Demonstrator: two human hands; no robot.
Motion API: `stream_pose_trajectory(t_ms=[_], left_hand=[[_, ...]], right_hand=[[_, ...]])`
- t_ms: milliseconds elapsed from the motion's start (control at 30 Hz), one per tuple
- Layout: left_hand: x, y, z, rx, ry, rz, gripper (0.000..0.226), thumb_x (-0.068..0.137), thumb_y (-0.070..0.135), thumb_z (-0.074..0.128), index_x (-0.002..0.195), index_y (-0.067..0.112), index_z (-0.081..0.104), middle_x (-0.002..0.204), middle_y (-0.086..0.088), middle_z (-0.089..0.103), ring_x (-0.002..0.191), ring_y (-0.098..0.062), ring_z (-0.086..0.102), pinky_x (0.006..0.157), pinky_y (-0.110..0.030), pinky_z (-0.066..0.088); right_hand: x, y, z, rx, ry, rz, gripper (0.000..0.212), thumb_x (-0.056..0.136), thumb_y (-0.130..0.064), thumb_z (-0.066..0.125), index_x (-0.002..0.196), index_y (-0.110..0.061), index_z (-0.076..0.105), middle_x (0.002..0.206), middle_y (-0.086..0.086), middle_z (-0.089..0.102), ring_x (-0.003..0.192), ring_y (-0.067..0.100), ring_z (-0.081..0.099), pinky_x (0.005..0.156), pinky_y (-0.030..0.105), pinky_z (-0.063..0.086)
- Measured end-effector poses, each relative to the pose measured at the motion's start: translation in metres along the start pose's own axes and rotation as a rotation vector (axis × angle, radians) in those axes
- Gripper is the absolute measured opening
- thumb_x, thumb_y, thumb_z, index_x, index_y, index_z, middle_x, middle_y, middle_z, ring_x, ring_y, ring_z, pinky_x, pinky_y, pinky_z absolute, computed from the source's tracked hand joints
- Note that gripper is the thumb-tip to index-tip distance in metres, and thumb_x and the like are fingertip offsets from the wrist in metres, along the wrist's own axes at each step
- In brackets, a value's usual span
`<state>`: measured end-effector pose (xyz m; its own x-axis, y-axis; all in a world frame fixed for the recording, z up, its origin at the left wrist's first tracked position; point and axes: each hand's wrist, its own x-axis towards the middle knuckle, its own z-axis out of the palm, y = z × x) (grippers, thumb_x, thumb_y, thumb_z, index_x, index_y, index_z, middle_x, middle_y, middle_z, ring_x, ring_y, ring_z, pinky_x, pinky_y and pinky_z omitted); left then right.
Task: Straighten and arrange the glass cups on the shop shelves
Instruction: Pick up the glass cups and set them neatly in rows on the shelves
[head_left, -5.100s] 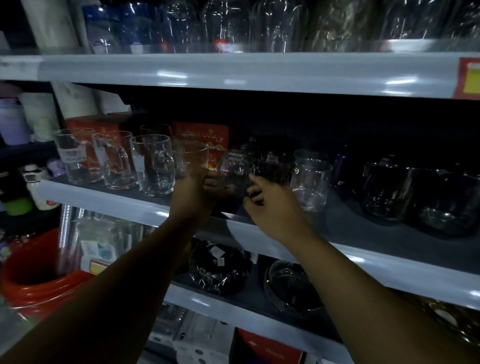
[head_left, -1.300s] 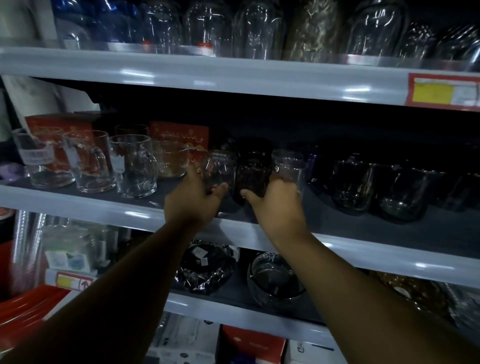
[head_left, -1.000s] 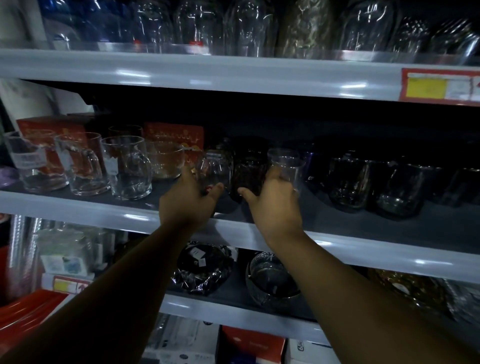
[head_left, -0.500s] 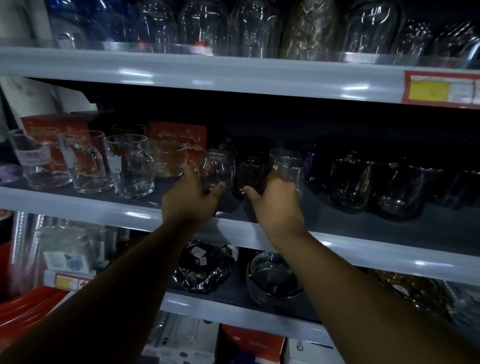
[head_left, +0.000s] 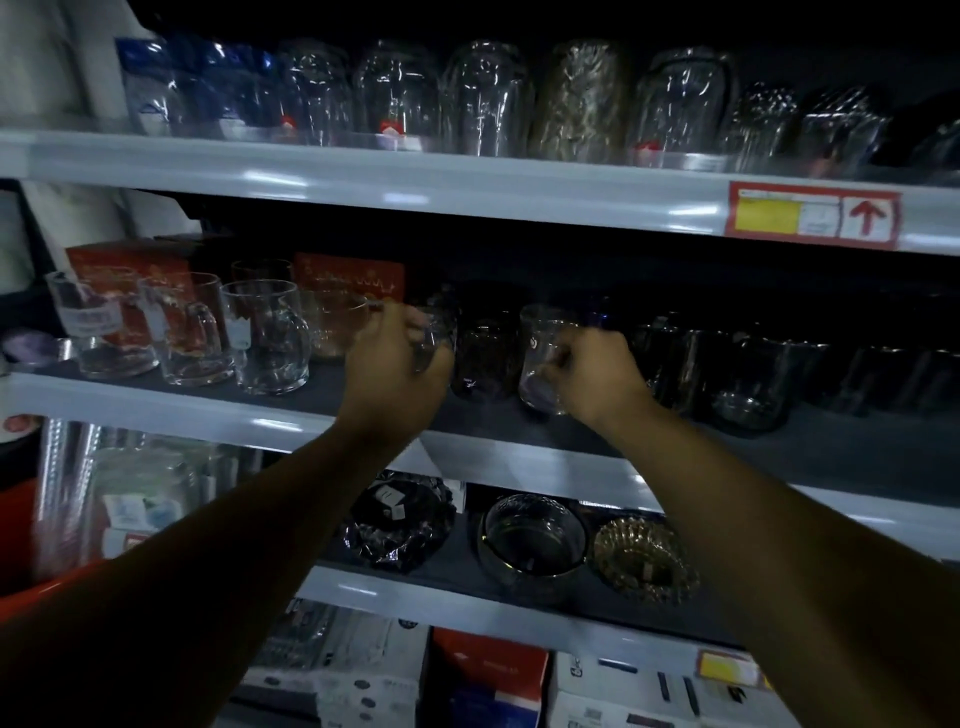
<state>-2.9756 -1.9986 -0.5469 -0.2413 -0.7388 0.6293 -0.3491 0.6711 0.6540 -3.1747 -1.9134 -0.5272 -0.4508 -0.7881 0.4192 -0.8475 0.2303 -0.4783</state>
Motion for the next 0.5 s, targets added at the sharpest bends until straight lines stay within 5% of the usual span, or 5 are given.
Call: stream_pose_trajectory(t_ms=[100,167,233,333,500], left_hand=[[-0.009,0.015,0.014,-0.200,-0.120,-0.085,0.011,0.092,0.021,0.062,0.091,0.011,0.057,0.077,0.004,0.058,0.068,-0.007,0.054,0.064,-0.026,0.045],[-0.012,0.023,0.025,-0.240,-0.197,-0.183,0.026,0.094,0.030,0.065,0.079,0.010,0.056,0.066,0.011,0.057,0.061,-0.004,0.054,0.057,-0.021,0.042],[-0.017,0.039,0.030,-0.357,-0.229,-0.328,0.038,0.094,0.047,0.065,0.083,0.010,0.061,0.076,0.004,0.062,0.073,-0.013,0.061,0.064,-0.026,0.048],[-0.018,0.074,0.024,-0.791,-0.366,-0.653,0.047,0.091,0.064,0.057,0.099,0.019,0.068,0.101,-0.005,0.075,0.099,-0.025,0.069,0.093,-0.041,0.054],[-0.022,0.086,0.019,-0.841,-0.669,-0.762,0.067,0.079,0.072,0.065,0.116,0.017,0.072,0.107,-0.011,0.076,0.093,-0.025,0.073,0.092,-0.040,0.055]], right_hand=[[-0.018,0.004,-0.008,0.178,0.073,-0.008,0.016,0.087,-0.017,0.076,0.077,-0.011,0.067,0.072,0.004,0.067,0.067,0.018,0.067,0.065,0.028,0.051],[-0.034,0.002,-0.015,0.336,0.112,-0.026,0.019,0.088,-0.018,0.078,0.074,-0.014,0.066,0.068,0.003,0.068,0.062,0.018,0.070,0.064,0.036,0.060],[-0.051,-0.002,-0.024,0.486,0.143,-0.030,0.016,0.088,-0.017,0.078,0.077,-0.013,0.067,0.064,0.002,0.069,0.057,0.016,0.071,0.063,0.039,0.062],[-0.071,-0.010,-0.037,0.704,0.141,-0.034,0.013,0.088,-0.015,0.078,0.082,-0.007,0.069,0.062,0.005,0.071,0.055,0.022,0.070,0.063,0.044,0.062],[-0.085,-0.010,-0.047,0.884,0.132,-0.032,0.011,0.088,-0.011,0.077,0.084,-0.005,0.069,0.064,0.010,0.071,0.059,0.029,0.070,0.064,0.049,0.062]])
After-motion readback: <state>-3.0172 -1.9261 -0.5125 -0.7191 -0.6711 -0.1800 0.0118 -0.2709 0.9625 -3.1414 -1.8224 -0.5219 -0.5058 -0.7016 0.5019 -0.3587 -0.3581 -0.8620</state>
